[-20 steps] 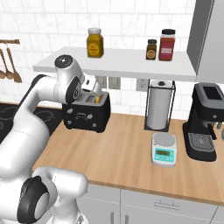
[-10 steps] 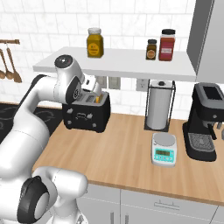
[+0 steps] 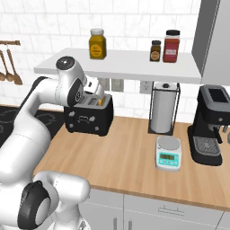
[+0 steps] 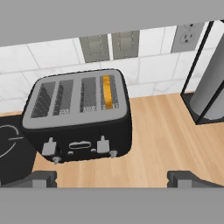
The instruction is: Start the toaster. Once the lever pops up, take the bread to the plate on the dining counter.
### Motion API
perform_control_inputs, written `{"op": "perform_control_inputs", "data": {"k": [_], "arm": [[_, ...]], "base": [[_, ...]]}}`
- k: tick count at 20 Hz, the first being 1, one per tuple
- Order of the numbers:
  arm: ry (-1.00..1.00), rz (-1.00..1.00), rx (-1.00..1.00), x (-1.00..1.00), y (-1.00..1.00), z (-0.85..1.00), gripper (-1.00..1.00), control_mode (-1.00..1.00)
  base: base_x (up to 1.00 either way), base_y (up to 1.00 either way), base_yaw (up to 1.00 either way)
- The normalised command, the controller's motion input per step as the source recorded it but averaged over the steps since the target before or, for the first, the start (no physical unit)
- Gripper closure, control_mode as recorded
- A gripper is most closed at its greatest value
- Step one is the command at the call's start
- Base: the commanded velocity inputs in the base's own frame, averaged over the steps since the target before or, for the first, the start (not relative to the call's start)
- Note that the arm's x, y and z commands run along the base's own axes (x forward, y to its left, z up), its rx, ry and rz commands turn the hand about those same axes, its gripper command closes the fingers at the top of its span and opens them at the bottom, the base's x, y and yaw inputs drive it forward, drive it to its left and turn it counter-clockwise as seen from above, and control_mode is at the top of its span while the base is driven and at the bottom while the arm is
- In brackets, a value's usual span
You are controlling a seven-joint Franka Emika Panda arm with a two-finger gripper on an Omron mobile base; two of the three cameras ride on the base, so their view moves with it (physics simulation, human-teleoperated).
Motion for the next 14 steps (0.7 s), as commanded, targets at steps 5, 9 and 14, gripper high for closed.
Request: {"op": "perform_control_inputs", "data": {"k": [5,9,14], "arm": [[0.0,0.0,0.0,0.0,0.0,0.0,-1.0,-1.0],[0.0,0.0,0.0,0.0,0.0,0.0,-1.0,-1.0],[0.0,0.0,0.0,0.0,0.0,0.0,-1.0,-1.0]], "base": [[0.0,0.0,0.0],[0.0,0.0,0.0],[0.0,0.0,0.0]]}}
